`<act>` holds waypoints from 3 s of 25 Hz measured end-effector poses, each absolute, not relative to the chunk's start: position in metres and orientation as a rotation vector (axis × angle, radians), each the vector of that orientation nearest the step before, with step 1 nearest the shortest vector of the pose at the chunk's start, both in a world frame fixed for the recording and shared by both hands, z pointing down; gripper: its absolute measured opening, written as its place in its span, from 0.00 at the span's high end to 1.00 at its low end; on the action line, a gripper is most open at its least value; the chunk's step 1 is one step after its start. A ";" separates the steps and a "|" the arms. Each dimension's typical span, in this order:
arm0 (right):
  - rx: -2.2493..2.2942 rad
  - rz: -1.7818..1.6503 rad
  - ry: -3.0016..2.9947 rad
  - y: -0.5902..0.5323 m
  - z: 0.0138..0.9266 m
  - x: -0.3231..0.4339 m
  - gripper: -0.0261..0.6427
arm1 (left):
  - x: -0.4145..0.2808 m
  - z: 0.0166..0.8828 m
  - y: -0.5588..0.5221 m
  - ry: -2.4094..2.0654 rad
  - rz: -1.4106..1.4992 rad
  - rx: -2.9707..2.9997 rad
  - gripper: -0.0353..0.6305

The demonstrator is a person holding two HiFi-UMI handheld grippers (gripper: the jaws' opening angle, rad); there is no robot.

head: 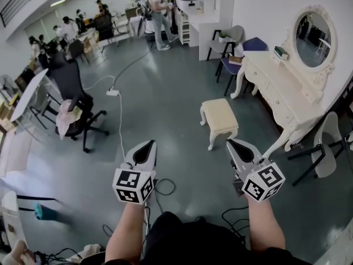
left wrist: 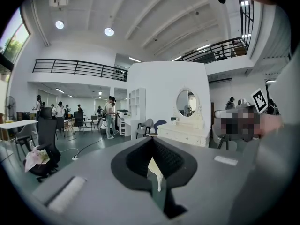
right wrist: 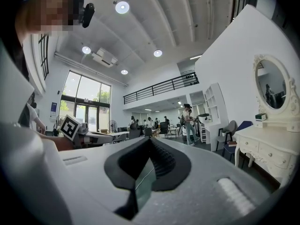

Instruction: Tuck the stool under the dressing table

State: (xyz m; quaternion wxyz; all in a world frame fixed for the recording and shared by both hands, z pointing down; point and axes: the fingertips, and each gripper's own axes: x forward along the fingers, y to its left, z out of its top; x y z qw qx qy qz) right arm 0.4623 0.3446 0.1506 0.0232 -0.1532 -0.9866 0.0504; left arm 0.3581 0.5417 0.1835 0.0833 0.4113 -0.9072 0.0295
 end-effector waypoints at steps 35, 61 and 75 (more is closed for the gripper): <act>-0.449 0.190 -2.892 0.349 0.194 0.192 0.95 | 0.101 0.210 0.548 -2.727 -0.005 1.228 0.92; -0.497 0.313 -2.818 0.213 0.247 -0.045 0.95 | -0.114 0.241 0.416 -2.630 0.060 1.159 0.92; -0.471 0.350 -2.818 0.137 0.244 -0.108 0.95 | -0.193 0.222 0.284 -2.554 0.095 1.333 0.92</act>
